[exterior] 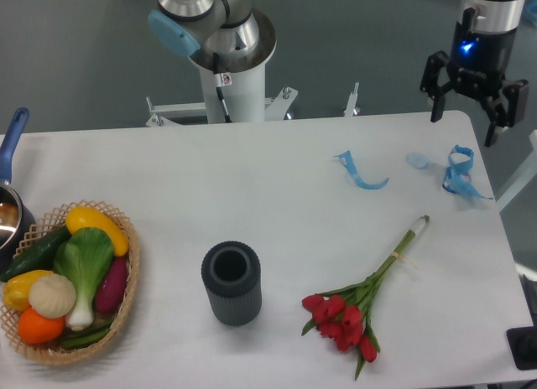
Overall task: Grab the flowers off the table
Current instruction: 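Lower the open gripper toward the blue ribbons area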
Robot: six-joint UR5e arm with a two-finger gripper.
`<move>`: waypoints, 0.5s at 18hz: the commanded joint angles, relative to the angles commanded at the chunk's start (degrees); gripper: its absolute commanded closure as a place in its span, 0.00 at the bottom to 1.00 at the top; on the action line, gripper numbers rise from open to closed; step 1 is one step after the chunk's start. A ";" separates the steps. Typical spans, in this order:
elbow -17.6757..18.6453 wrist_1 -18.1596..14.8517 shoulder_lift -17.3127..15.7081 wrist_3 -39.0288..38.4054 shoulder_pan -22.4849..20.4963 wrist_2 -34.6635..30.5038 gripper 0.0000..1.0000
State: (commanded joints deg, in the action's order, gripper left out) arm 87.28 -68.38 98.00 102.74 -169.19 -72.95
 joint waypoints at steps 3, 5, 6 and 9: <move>2.27 3.33 -1.13 2.19 0.18 -0.44 0.00; 3.51 4.22 -1.67 2.02 0.09 -0.88 0.00; 3.69 4.13 -1.67 1.85 0.09 -0.97 0.00; 4.66 4.39 -1.58 0.45 0.35 -0.97 0.00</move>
State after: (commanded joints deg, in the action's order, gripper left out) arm 91.93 -63.99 96.42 103.19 -168.84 -73.92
